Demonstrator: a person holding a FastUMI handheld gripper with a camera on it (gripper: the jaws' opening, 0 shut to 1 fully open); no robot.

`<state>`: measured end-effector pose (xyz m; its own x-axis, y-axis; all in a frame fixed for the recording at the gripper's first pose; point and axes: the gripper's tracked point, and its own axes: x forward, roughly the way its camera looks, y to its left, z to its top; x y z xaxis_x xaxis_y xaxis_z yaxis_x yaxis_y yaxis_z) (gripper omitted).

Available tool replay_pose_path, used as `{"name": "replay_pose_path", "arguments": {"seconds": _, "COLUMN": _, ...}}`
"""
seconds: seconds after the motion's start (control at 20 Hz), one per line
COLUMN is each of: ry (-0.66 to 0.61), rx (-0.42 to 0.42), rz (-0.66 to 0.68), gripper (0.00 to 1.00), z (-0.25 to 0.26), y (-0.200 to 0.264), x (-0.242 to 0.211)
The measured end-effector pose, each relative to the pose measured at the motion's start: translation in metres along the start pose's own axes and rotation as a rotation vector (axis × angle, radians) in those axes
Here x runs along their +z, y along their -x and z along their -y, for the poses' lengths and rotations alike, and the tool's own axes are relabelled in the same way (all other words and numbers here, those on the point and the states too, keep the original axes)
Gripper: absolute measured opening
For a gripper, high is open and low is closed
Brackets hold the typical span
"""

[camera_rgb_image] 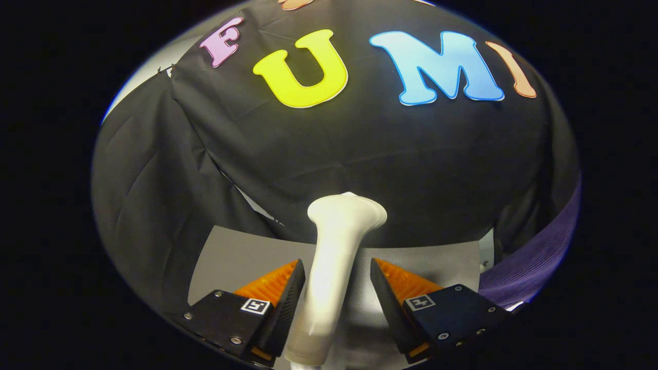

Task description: Iron the clothes twice with a garment steamer, once on the left side and once on the right side.

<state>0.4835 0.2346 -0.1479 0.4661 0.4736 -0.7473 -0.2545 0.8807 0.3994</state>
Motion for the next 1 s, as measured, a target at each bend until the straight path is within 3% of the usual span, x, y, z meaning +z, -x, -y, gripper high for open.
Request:
{"name": "replay_pose_path", "arguments": {"seconds": 0.25, "ry": -0.052, "rx": 0.034, "rz": -0.023, "gripper": 0.61, "z": -0.009, "y": -0.004, "x": -0.004}}
{"name": "replay_pose_path", "arguments": {"seconds": 0.4, "ry": -0.095, "rx": 0.064, "rz": -0.047, "gripper": 0.61, "z": -0.014, "y": -0.012, "x": -0.009}}
{"name": "replay_pose_path", "arguments": {"seconds": 0.45, "ry": -0.106, "rx": 0.073, "rz": -0.049, "gripper": 0.52, "z": -0.013, "y": -0.006, "x": -0.008}}
{"name": "replay_pose_path", "arguments": {"seconds": 0.65, "ry": -0.089, "rx": 0.125, "rz": -0.001, "gripper": 0.35, "z": -0.027, "y": 0.009, "x": -0.013}}
{"name": "replay_pose_path", "arguments": {"seconds": 1.0, "ry": 0.033, "rx": 0.113, "rz": 0.255, "gripper": 0.34, "z": -0.047, "y": 0.096, "x": -0.007}}
